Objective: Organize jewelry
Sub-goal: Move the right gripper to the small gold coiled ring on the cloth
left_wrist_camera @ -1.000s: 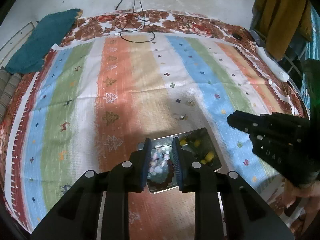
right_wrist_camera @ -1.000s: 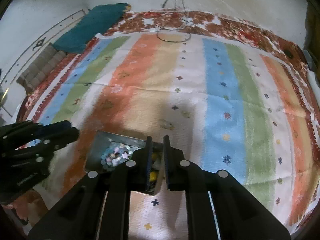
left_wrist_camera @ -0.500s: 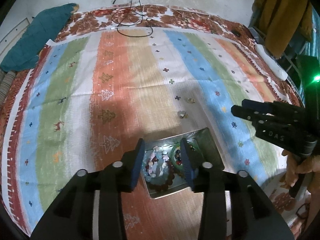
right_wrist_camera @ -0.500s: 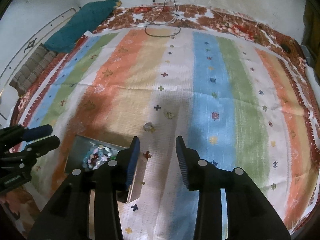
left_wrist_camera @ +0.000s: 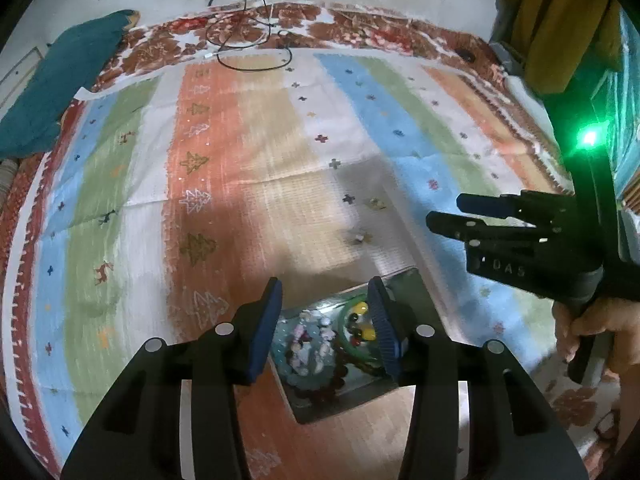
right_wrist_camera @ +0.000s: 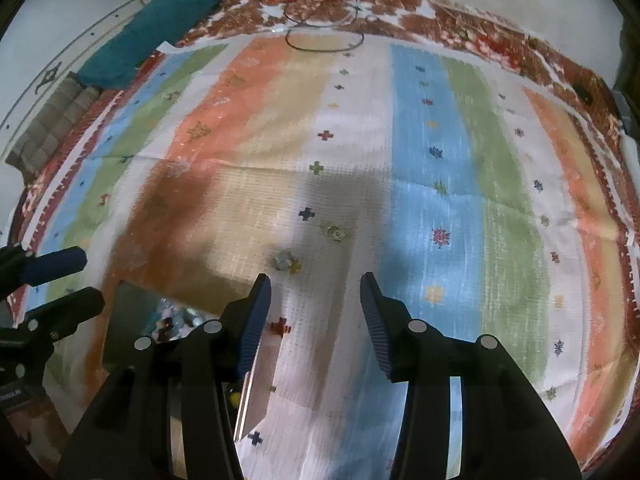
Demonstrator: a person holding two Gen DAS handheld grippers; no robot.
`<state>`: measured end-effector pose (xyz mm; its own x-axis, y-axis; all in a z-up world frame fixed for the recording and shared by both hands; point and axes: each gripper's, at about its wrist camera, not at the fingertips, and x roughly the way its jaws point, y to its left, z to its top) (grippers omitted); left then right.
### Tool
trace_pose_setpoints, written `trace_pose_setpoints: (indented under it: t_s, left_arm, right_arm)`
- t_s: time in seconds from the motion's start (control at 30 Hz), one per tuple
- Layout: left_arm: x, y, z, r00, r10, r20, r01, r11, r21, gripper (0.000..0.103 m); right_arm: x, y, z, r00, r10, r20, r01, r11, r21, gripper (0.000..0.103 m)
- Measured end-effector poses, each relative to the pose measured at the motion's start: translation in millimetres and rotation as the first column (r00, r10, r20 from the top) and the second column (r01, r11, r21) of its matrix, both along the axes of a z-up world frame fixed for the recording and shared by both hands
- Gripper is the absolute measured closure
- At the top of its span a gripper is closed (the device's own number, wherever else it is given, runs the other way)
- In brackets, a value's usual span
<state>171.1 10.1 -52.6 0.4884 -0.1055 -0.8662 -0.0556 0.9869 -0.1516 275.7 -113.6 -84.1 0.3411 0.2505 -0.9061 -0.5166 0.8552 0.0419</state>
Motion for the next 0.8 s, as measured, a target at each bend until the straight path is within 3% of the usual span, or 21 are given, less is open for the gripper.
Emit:
trace_pose_setpoints:
  t_s: [0.8]
  left_arm:
    - [63, -23, -44, 0.991, -0.119, -0.062, 0.120, 0.993, 0.020, 0.056]
  right_arm:
    - [58, 21, -51, 0.993, -0.063, -0.100, 0.058, 0.997, -0.053, 0.056]
